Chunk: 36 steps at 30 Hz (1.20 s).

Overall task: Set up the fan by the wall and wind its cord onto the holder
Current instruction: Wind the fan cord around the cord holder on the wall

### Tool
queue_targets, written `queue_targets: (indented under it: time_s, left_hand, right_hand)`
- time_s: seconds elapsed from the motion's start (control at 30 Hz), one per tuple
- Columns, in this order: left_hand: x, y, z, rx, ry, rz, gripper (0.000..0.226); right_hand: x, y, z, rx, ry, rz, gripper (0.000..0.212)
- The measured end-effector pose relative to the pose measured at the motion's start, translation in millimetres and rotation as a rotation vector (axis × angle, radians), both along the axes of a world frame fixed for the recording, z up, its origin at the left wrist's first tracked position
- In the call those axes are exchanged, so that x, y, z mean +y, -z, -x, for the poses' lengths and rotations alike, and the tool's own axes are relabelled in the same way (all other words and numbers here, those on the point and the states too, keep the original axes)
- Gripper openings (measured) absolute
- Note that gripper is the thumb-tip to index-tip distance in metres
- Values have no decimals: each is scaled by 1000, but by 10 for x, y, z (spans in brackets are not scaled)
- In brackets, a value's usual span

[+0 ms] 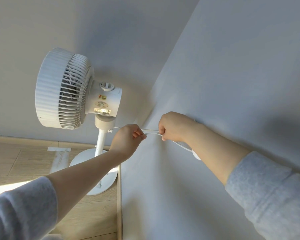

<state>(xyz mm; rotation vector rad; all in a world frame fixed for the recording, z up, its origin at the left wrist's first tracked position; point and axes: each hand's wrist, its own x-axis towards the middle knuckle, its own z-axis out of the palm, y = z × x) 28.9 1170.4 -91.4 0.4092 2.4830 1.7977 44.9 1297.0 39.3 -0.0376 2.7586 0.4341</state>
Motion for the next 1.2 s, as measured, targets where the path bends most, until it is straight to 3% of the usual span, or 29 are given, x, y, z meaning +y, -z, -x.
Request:
queue_targets:
  time_s: [0.1, 0.23, 0.43, 0.77, 0.9, 1.2]
  left_hand:
    - [43, -2, 45, -16, 36, -34, 12]
    - [95, 59, 21, -219, 254, -257, 14]
    - [-13, 256, 28, -295, 333, -270, 18]
    - [22, 16, 148, -263, 308, -348, 19]
    - [41, -134, 132, -226, 324, -359, 18]
    - [-53, -347, -90, -153, 344, -329, 19]
  right_hand:
    - [23, -95, 106, -18, -25, -28, 10]
    - [132, -226, 153, 3, -4, -58, 14]
    - [268, -329, 278, 95, 83, -84, 21]
    - [247, -506, 228, 214, 108, -201, 25]
    - [232, -585, 87, 269, 115, -235, 16]
    - [221, -791, -325, 359, 128, -34, 13]
